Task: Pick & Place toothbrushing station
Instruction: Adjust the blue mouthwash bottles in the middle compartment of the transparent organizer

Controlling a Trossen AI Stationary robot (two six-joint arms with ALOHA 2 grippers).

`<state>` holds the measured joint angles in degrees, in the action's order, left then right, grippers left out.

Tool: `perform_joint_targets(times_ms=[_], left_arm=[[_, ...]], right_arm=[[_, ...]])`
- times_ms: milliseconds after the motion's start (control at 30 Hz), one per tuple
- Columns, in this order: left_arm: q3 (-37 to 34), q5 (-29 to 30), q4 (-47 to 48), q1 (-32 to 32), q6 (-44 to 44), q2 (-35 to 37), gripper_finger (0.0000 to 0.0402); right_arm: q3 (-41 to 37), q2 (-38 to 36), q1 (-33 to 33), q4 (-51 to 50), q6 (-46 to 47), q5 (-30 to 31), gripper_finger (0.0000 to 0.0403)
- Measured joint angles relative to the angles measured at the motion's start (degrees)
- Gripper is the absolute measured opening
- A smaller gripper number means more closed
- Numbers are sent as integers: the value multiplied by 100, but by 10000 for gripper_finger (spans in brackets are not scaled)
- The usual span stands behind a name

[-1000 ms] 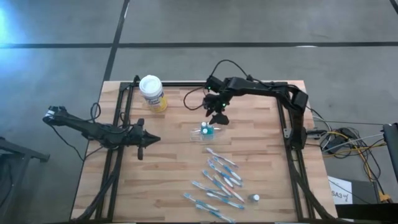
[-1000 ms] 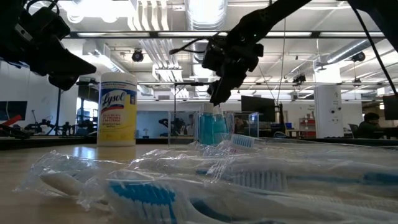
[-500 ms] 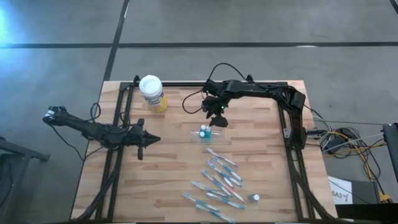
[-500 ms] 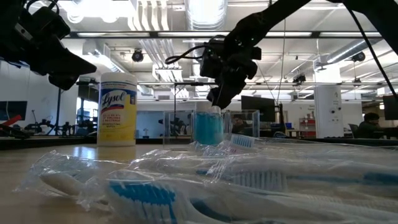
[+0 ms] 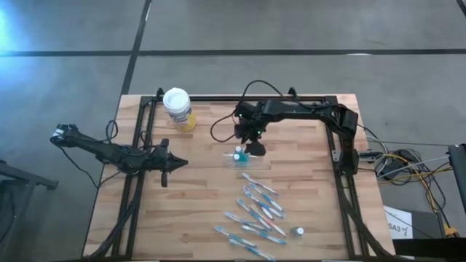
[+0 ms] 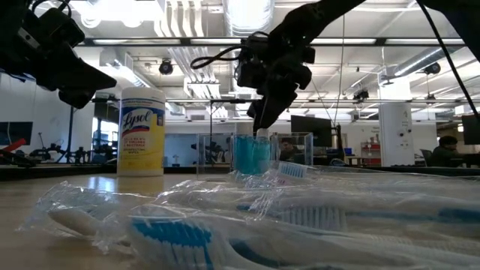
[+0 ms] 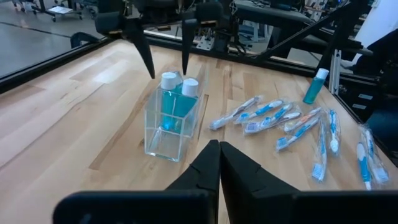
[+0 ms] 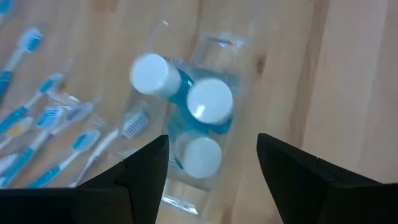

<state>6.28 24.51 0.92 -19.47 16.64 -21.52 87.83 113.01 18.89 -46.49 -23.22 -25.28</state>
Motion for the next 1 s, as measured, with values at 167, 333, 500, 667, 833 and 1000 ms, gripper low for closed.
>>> perform_joint_targets(times_ms=[167, 333, 500, 667, 833, 1000], left_arm=[[2, 0, -1, -1, 0, 0, 10], [2, 0, 1, 0, 4, 0, 14], [2, -2, 1, -1, 4, 0, 10], [2, 0, 1, 1, 4, 1, 12], [4, 0, 1, 0, 7, 0, 16], [4, -2, 1, 1, 7, 2, 12]], right_arm=[[0, -2, -70, -165, 37, 162, 237], [0, -2, -216, -186, 28, 397, 234], [0, -2, -382, -193, -61, 719, 221], [0, -12, -527, -178, -75, 1125, 202], [2, -13, -598, -158, -41, 1330, 180], [2, -13, -628, -156, 30, 1361, 161]])
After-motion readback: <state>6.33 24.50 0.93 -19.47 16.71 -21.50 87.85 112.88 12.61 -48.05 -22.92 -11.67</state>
